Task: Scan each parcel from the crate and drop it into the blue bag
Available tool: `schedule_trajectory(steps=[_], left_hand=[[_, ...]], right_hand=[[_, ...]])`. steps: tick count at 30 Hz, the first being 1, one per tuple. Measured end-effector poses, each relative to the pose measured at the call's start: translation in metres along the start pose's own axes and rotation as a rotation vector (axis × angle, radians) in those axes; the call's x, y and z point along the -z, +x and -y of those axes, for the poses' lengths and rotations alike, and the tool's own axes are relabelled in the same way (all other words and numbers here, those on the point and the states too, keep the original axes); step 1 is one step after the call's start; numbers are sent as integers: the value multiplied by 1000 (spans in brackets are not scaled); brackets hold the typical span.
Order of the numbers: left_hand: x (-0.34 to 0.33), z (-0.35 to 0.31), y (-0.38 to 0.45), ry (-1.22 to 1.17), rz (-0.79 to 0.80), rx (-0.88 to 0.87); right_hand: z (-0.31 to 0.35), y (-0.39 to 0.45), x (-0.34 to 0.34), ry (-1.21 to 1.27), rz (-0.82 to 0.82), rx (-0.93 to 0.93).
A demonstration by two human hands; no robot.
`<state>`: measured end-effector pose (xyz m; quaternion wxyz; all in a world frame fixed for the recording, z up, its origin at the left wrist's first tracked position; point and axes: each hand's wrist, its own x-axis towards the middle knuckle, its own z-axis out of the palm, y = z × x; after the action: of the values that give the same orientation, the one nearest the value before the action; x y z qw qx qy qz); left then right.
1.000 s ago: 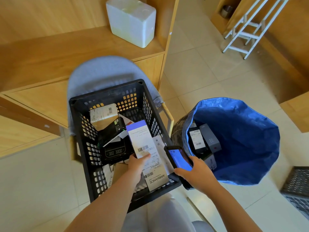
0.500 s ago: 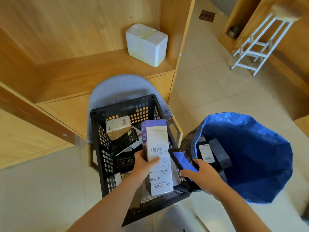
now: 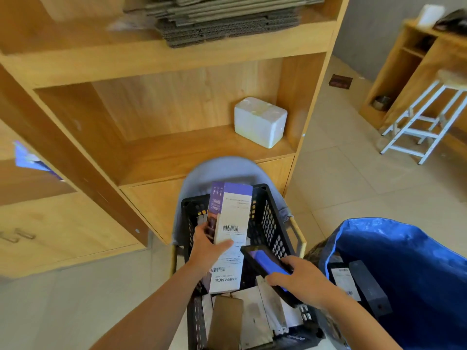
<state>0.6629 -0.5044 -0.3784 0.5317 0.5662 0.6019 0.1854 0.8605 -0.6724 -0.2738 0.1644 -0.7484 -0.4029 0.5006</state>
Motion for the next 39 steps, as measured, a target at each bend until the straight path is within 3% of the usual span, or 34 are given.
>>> schedule_trajectory(steps=[22,30,39], left_hand=[[13,6,-1,43,-47,14],[-33,-53,-7,-147,114,-106],[-180,-123,-26,-165,469,-85]], right_hand=[[2,-3,-3,-2,-13,0],[-43,-17,12,86,-209,-107],[-166,-55,59,179,-450,-349]])
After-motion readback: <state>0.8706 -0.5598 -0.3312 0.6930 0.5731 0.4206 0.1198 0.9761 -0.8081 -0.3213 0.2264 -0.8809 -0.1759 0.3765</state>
